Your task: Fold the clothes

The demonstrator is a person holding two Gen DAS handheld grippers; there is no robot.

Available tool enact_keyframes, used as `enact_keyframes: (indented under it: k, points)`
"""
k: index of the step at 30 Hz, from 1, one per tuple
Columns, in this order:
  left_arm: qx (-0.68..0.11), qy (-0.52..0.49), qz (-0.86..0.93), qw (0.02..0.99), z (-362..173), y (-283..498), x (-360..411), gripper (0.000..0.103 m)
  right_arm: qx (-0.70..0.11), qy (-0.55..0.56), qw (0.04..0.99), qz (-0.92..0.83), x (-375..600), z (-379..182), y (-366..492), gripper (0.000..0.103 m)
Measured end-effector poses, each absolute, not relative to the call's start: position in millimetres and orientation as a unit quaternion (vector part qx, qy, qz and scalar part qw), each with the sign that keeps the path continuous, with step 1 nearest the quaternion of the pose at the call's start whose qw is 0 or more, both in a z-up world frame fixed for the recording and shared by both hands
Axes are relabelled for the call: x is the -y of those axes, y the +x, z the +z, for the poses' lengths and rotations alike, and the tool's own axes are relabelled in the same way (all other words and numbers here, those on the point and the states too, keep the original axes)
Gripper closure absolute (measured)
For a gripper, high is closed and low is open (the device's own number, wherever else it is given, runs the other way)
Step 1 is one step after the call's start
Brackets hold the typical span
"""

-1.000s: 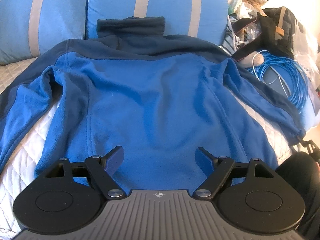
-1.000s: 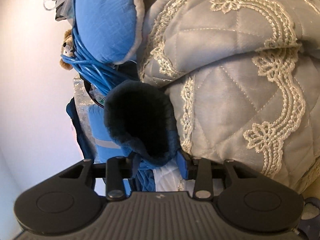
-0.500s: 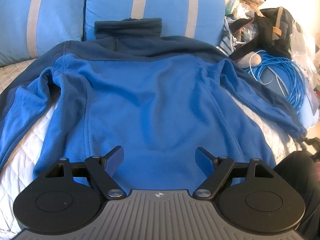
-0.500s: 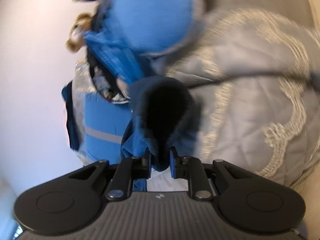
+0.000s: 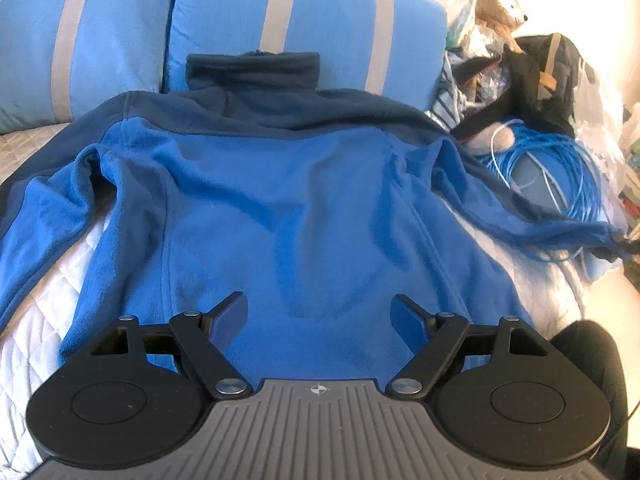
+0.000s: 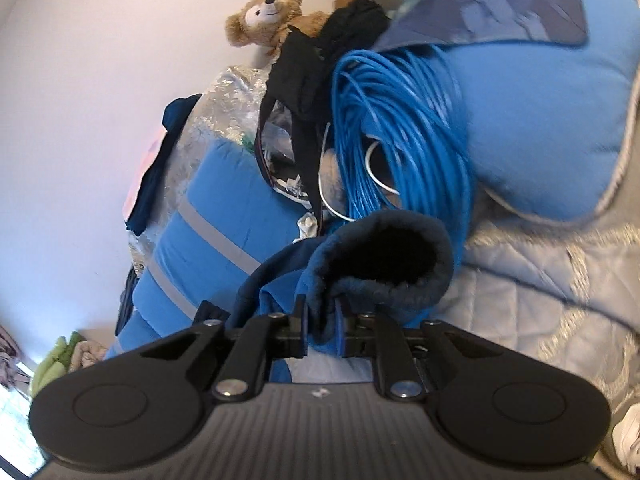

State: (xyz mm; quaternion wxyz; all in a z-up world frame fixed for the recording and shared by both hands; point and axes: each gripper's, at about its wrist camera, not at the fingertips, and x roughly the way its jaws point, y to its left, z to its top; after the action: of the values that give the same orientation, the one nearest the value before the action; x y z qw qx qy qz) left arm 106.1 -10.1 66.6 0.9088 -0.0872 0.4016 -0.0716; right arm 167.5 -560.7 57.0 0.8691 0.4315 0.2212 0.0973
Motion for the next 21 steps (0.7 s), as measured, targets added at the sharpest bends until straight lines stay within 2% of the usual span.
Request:
enact_keyframes:
  k: [13,18,21]
  points:
    - [-0.357,-0.148,-0.06,0.92,65.0,125.9,-2.6,0.025,-0.203,0.317,0.914,0.152,486.5,161.9,275.1,0.09]
    - [-0.323,-0.186,-0.028,0.927,64.6,134.5,-20.6,0.025,-0.235,0.212,0.913,0.257,385.8,205.4,330.3,0.09]
    - [-0.308,-0.216,-0.007,0.927,60.8,141.5,-33.1,0.025,-0.272,0.129,0.893,0.334,304.1,212.2,346.9,0.09]
